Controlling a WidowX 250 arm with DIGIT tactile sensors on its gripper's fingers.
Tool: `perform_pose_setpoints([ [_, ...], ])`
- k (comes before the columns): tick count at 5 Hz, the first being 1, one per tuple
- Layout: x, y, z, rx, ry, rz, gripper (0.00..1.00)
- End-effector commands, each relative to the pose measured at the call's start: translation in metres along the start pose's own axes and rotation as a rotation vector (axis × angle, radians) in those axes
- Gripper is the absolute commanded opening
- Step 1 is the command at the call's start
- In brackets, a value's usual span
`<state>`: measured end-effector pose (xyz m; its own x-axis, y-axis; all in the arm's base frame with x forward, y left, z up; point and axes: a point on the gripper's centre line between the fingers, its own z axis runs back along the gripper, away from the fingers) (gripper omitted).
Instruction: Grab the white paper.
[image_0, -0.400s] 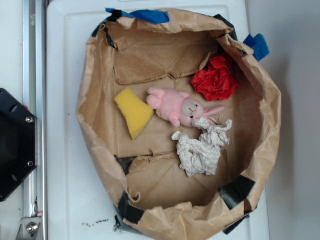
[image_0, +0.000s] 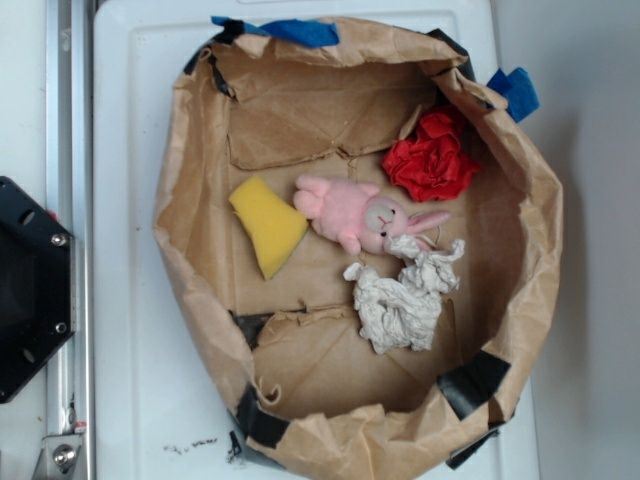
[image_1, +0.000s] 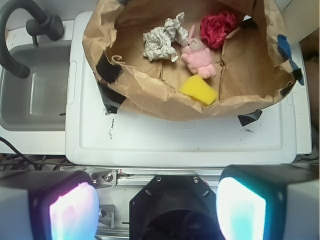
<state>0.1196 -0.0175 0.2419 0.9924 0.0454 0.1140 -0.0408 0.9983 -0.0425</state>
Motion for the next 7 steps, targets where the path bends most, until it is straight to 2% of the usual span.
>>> perform_pose_setpoints([
  [1,0.041,-0.007,-0.024,0.016,-0.023,0.331,1.00],
  [2,0.044,0.000,-0.046,0.004,-0.017,0.580,1.00],
  [5,0.044,0.000,-0.046,0.004,-0.017,0.580,1.00],
  [7,0.127,0.006,-0.089,0.041,-0.062,0.778,1.00],
])
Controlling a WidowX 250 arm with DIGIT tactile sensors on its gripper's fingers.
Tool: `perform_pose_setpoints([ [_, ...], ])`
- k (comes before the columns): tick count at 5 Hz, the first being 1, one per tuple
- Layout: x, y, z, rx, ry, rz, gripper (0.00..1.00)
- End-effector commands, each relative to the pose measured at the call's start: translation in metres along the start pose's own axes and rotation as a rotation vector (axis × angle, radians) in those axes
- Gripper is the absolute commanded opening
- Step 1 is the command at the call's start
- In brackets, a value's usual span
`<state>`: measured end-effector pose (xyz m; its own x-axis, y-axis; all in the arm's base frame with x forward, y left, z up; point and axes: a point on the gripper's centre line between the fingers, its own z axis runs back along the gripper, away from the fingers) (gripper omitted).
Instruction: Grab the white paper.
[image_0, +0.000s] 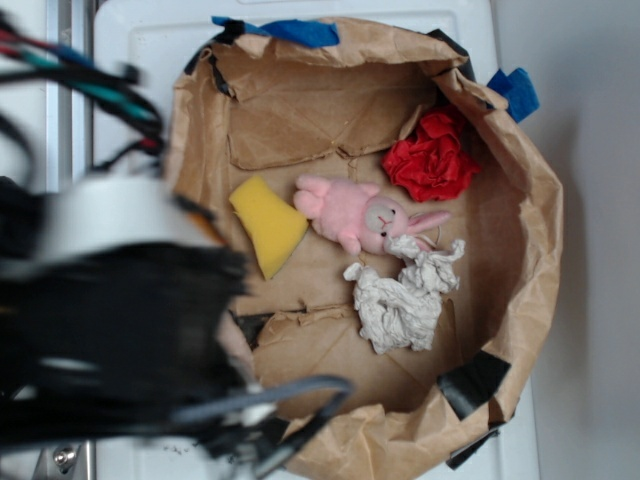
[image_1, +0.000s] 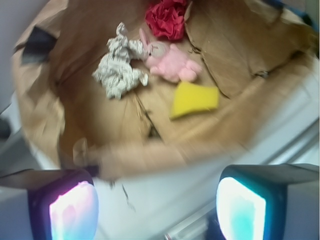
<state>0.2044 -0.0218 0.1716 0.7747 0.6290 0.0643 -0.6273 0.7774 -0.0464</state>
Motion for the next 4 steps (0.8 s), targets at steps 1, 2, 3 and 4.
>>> perform_pose_setpoints([
  [1,0.062,-0.030,-0.021,-0.042,-0.095,0.191,1.00],
  [2,0.066,-0.021,-0.037,-0.108,-0.127,0.192,1.00],
  [3,0.060,-0.004,-0.040,-0.148,-0.143,0.135,1.00],
  [4,0.067,0.004,-0.044,-0.149,-0.136,0.169,1.00],
])
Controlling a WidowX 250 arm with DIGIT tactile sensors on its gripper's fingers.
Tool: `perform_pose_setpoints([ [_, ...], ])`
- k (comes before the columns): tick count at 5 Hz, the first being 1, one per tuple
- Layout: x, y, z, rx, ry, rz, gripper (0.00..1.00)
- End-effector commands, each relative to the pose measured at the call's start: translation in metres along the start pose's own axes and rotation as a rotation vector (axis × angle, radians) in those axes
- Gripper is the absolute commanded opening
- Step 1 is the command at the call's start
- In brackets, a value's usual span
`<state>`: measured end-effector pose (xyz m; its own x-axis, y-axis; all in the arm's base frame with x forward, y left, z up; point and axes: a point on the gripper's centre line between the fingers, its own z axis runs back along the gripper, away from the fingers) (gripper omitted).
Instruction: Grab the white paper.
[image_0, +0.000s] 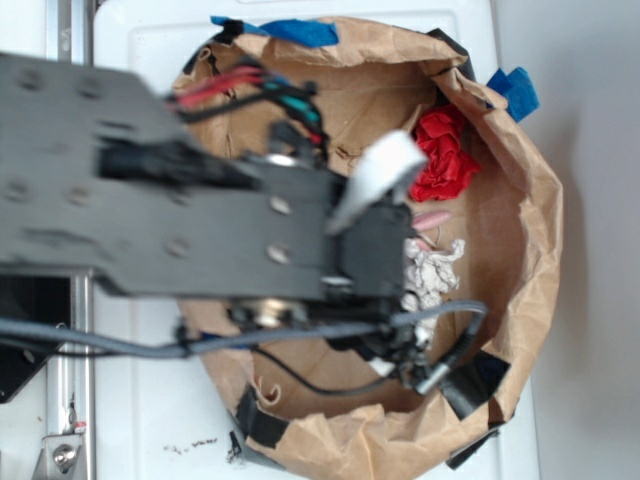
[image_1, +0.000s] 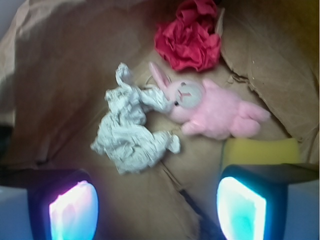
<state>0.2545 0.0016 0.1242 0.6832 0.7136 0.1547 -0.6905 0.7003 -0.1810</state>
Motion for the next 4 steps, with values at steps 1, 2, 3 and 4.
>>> perform_pose_setpoints([
  [1,0.026,0.013,-0.002,-0.012,-0.032,0.095,1.00],
  [2,0.027,0.013,-0.015,-0.029,-0.046,0.093,1.00],
  [3,0.022,0.013,-0.029,-0.020,-0.066,0.073,1.00],
  [4,0.016,0.010,-0.047,-0.003,-0.114,0.049,1.00],
])
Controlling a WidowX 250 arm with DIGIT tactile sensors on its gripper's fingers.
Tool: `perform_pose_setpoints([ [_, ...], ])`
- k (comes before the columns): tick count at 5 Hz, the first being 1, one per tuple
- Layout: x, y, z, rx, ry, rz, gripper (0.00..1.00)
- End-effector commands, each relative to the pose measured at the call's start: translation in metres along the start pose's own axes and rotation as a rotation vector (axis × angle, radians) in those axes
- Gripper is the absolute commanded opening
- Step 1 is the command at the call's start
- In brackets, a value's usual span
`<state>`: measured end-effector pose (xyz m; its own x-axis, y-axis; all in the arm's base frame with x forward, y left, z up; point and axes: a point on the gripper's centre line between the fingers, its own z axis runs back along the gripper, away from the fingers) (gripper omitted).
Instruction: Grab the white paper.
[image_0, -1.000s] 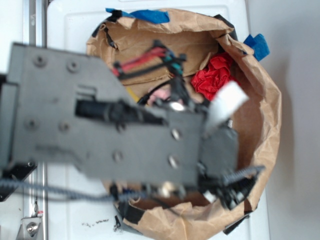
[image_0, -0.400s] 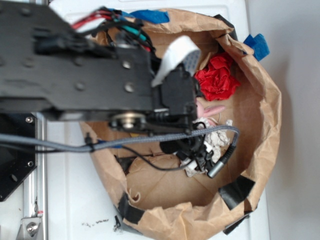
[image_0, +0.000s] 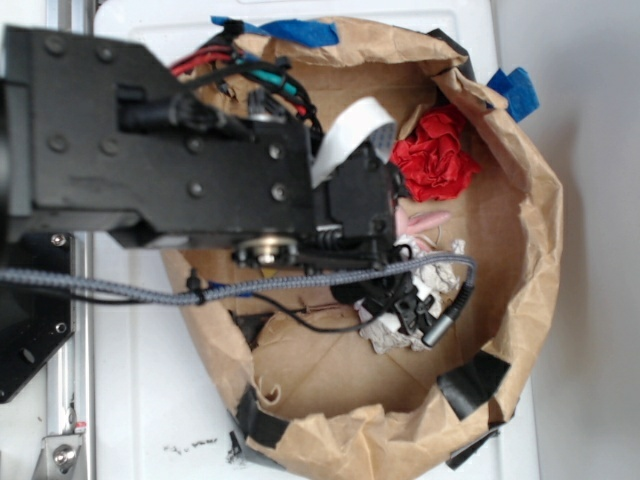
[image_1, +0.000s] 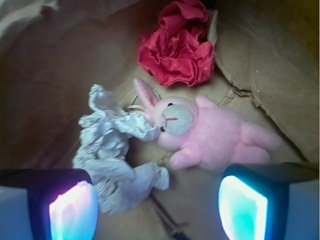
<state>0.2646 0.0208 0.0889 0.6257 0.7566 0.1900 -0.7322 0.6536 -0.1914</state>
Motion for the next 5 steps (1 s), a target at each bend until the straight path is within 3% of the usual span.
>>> perform_pose_setpoints([
  [1,0.000,-0.016,-0.019,0.005,-0.049,0.000,1.00],
  [2,-0.002,-0.030,-0.020,0.010,-0.022,0.023,1.00],
  [5,0.002,-0.044,-0.023,-0.016,-0.030,0.026,1.00],
])
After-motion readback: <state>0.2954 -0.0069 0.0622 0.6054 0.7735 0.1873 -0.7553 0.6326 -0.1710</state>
